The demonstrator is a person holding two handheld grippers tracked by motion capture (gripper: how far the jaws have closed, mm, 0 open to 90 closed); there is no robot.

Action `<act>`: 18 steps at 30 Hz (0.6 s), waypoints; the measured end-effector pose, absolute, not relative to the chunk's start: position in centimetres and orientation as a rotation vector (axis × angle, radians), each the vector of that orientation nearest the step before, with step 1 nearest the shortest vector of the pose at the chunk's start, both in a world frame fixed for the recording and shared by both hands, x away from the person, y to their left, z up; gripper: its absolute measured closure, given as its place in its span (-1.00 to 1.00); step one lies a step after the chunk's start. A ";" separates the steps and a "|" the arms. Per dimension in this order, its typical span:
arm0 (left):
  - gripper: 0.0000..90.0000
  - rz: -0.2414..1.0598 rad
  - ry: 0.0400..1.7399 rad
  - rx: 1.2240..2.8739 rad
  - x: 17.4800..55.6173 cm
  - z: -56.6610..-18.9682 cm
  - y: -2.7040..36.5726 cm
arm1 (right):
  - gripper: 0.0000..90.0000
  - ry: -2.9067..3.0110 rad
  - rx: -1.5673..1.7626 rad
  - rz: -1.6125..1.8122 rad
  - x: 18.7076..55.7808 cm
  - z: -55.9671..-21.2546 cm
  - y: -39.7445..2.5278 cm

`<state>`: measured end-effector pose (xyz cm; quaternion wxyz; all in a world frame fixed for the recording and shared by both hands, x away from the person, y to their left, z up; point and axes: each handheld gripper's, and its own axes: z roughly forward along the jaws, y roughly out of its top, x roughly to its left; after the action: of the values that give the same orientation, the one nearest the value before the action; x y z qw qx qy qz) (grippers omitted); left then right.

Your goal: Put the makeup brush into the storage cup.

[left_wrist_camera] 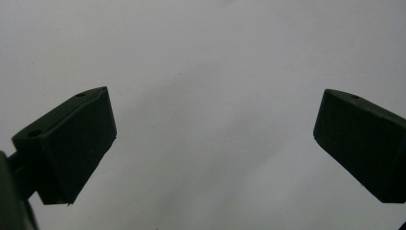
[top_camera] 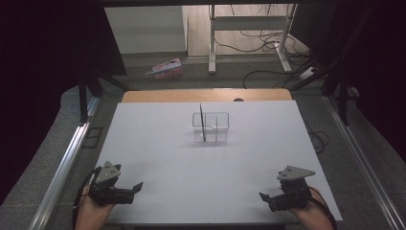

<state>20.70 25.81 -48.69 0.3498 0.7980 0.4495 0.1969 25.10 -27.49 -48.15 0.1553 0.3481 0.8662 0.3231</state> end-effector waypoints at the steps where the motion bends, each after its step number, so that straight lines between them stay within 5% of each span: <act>1: -0.97 0.511 1.167 2.068 20.6 -48.7 25.9 | -1.00 2.481 0.997 0.926 25.1 -48.2 -27.5; 18: -0.96 0.547 1.216 2.078 19.6 -49.1 27.3 | -1.00 2.483 1.000 0.919 25.1 -48.2 -27.5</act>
<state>19.62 27.27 -49.14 0.3301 0.7945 0.4648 0.2093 25.13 -27.54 -48.20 0.1553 0.3492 0.8666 0.3207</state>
